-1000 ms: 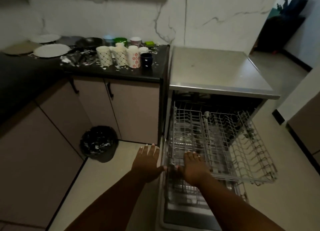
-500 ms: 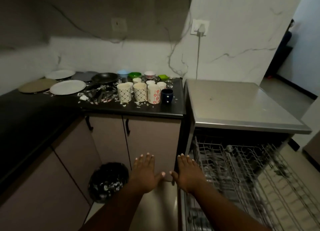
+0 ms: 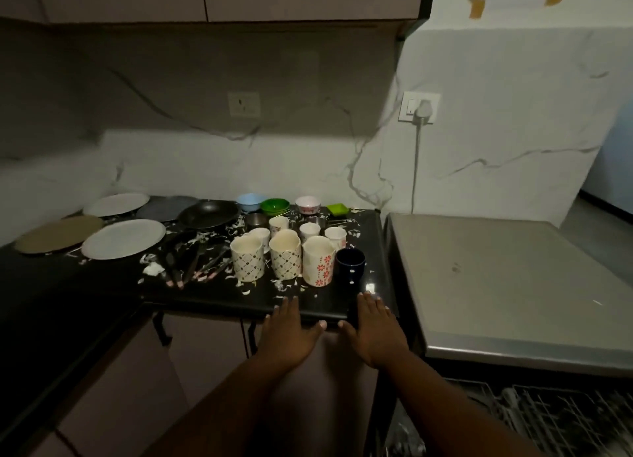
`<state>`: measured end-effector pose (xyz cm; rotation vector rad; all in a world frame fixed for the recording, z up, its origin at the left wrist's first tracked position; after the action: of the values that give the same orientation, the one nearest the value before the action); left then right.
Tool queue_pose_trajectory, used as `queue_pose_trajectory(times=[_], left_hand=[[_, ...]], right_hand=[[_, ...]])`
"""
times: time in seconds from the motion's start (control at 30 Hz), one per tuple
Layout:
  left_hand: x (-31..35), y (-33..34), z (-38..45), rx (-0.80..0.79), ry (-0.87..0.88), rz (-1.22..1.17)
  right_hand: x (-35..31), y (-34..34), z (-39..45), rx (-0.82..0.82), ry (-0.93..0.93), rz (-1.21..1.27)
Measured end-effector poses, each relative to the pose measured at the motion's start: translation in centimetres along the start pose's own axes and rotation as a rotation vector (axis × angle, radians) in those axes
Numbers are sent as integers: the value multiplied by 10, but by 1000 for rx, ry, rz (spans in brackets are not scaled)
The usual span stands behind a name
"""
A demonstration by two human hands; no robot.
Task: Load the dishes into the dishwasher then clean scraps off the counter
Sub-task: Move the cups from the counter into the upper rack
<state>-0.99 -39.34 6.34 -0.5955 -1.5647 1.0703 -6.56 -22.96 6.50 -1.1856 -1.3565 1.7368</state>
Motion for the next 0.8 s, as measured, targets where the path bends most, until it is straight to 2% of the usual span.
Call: queue_pose_trajectory(times=[0.13,0.2,0.33,0.43,0.63,0.8], left_hand=[[10,4,49,49,-92,-472],[17,1,75,90,-99,-584],[20,2,121,168,-125,-660],[14,8,145,194,-116,-586],[9,17,162,199,-159,-462],[9,23,162,193,-175,-515]], right_hand=[[15,-10,33,103,55,166],[24,-14,50,152,106,322],[49,-10,86,240,216,576],[54,-12,105,302,291,700],[44,0,138,304,351,777],[41,12,146,382,400,834]])
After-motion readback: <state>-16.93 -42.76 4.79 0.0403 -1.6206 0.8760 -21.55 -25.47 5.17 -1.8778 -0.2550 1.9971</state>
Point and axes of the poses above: each hand's wrist, its own z-axis towards the middle knuckle, its own y-axis out of the palm, x = y × z, the point moved 8 cm from there along z, towards the middle knuckle, and after that the axes turned 2 degrees about x, right-handed, at the moved point
